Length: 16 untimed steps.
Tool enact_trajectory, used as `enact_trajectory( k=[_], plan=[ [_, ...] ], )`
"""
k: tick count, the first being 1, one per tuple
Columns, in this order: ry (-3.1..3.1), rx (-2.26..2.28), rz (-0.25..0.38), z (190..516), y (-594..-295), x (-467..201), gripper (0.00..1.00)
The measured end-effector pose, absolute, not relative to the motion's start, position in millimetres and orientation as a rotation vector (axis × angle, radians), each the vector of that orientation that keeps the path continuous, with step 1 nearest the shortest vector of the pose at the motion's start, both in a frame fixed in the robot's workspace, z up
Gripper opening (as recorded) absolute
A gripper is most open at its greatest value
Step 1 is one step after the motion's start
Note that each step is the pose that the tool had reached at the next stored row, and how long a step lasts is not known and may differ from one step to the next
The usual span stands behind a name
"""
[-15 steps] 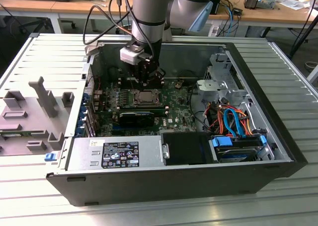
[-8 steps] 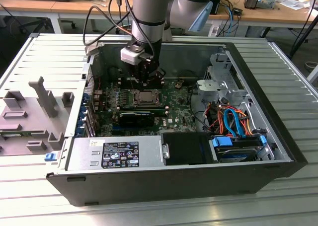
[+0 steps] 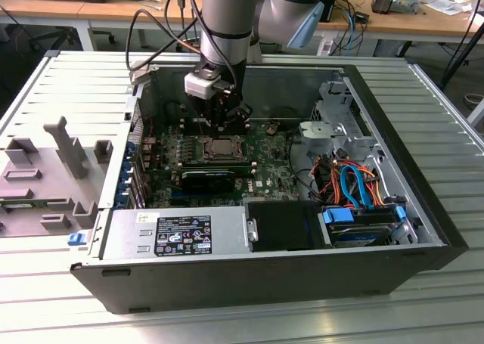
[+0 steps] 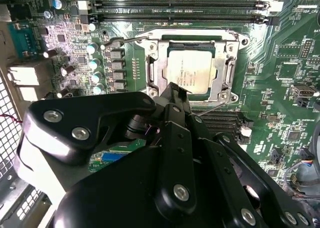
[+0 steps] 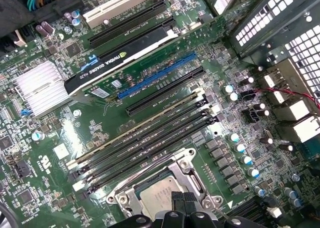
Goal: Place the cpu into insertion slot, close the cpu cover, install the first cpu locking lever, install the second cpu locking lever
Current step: 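Install the first cpu locking lever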
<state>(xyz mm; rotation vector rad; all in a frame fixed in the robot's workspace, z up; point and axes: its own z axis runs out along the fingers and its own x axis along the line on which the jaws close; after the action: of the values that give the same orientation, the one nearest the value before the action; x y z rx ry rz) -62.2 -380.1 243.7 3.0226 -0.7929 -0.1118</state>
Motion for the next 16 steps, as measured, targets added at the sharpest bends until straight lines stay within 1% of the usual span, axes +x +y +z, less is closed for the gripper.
enact_trajectory(
  k=[16],
  plan=[
    [-0.721,3.039,-0.111,243.7,-380.1,-62.2,0.11]
  ],
)
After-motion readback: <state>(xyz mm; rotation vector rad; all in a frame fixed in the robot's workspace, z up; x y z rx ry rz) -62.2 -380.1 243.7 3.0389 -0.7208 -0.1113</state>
